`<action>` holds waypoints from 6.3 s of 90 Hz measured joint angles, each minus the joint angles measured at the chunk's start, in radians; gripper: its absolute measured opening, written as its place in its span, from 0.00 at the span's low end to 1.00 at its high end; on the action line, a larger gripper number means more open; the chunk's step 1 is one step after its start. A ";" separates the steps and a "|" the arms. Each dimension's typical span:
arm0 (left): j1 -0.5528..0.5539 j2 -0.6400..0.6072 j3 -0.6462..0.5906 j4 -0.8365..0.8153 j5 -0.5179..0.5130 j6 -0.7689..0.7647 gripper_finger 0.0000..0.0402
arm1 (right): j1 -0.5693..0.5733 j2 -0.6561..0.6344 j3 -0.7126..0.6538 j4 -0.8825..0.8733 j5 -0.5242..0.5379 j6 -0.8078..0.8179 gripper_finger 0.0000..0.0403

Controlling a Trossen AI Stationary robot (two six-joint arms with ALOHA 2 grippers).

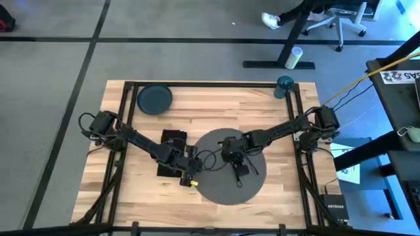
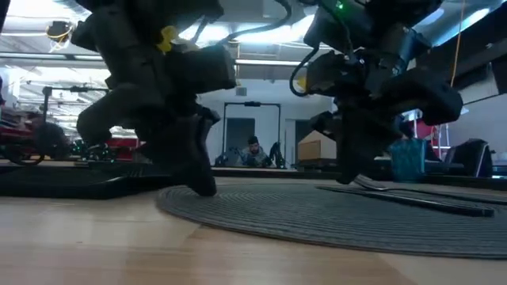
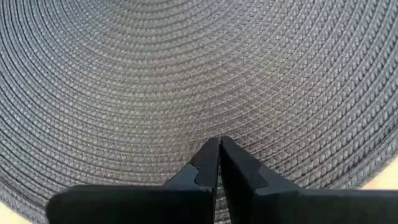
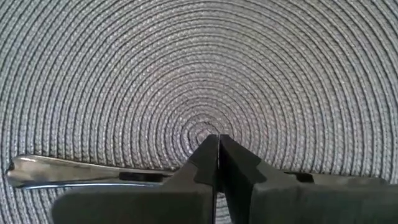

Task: Set table place
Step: Put the black knife on the gray table mat

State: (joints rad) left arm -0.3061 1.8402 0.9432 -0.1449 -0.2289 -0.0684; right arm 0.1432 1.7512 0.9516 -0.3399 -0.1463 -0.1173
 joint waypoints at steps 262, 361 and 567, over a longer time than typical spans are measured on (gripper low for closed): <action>0.026 -0.011 0.012 0.005 -0.054 -0.089 0.00 | -0.011 0.001 0.009 -0.073 -0.031 -0.037 0.00; 0.026 -0.012 0.013 -0.003 -0.053 -0.100 0.00 | 0.079 0.055 0.013 -0.009 -0.087 0.012 0.00; 0.017 -0.012 0.013 -0.041 -0.055 -0.113 0.00 | -0.145 0.021 0.004 -0.095 -0.026 -0.178 0.00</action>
State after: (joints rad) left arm -0.2890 1.8286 0.9558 -0.1859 -0.2840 -0.1814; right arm -0.0017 1.7721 0.9554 -0.4347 -0.1726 -0.2955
